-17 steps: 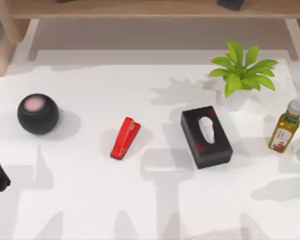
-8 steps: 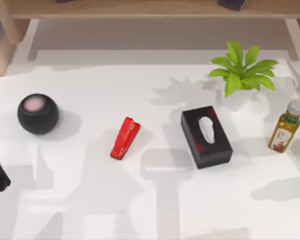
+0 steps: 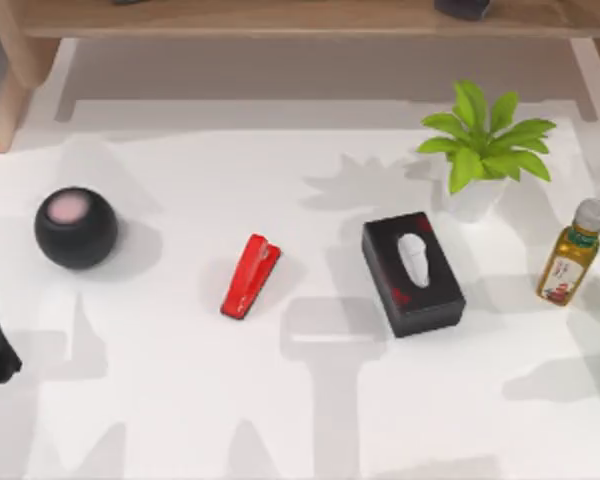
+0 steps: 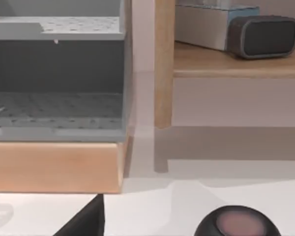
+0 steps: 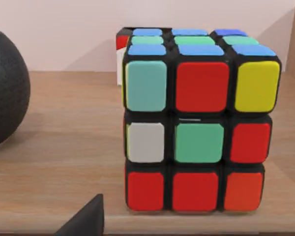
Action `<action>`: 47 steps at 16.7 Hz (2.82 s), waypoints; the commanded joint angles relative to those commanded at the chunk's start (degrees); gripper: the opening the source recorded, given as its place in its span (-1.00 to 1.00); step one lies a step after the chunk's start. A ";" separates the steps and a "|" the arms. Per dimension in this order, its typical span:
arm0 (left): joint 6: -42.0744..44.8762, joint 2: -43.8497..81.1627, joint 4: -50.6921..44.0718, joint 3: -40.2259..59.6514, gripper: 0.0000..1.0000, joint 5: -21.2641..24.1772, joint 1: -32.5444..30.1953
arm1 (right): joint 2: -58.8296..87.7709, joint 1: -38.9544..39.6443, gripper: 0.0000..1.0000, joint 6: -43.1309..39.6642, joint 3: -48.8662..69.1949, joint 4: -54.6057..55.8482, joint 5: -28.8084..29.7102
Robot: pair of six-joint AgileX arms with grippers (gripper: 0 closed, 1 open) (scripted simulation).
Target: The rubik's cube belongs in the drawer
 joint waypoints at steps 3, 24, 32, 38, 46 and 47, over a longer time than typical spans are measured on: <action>0.00 0.00 0.00 0.00 1.00 0.00 0.00 | 3.47 0.62 1.00 0.15 3.01 0.29 0.90; 0.00 0.00 0.00 0.00 1.00 0.00 0.00 | 16.47 -2.22 0.70 0.09 18.88 -2.52 -1.75; 0.00 0.00 0.00 0.00 1.00 0.00 0.00 | 16.47 -2.22 -0.51 0.09 18.88 -2.52 -1.75; 0.00 0.00 0.00 0.00 1.00 0.00 0.00 | 16.47 -2.22 -1.00 0.09 18.88 -2.52 -1.75; 0.00 0.00 0.00 0.00 1.00 0.00 0.00 | 15.60 -1.89 -1.00 0.20 18.89 -3.16 -1.65; 0.00 0.00 0.00 0.00 1.00 0.00 0.00 | 14.83 -1.71 -1.00 0.20 18.81 -3.93 -1.50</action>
